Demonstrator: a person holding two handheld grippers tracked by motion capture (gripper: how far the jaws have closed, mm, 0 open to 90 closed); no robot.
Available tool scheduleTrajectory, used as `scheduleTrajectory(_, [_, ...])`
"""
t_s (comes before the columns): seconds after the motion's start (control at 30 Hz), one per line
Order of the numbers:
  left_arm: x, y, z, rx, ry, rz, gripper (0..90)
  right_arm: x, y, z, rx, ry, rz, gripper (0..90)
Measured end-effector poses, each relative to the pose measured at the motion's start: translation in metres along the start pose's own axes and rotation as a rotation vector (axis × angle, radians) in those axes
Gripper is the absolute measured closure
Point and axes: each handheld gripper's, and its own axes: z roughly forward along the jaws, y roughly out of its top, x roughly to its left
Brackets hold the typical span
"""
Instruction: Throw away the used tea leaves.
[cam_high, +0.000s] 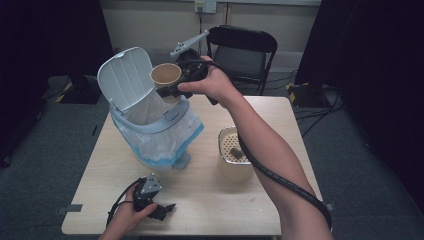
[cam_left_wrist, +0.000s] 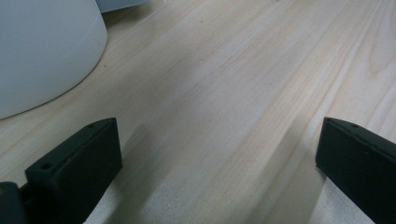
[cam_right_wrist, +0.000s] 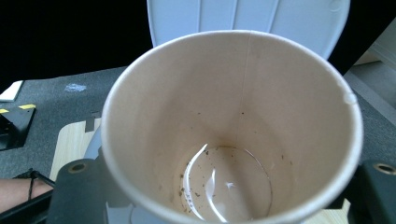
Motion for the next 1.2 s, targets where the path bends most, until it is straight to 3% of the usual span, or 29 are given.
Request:
scheduleTrajectory(0.8, [0.000,0.000,0.000,0.000,0.000,0.000,0.0,0.004,0.002,0.040,-0.012,0.035,0.012,26.5])
scheduleTrajectory(1.2, [0.000,0.000,0.000,0.000,0.000,0.000,0.0,0.005,-0.005,0.056,-0.002,0.045,0.029,25.1])
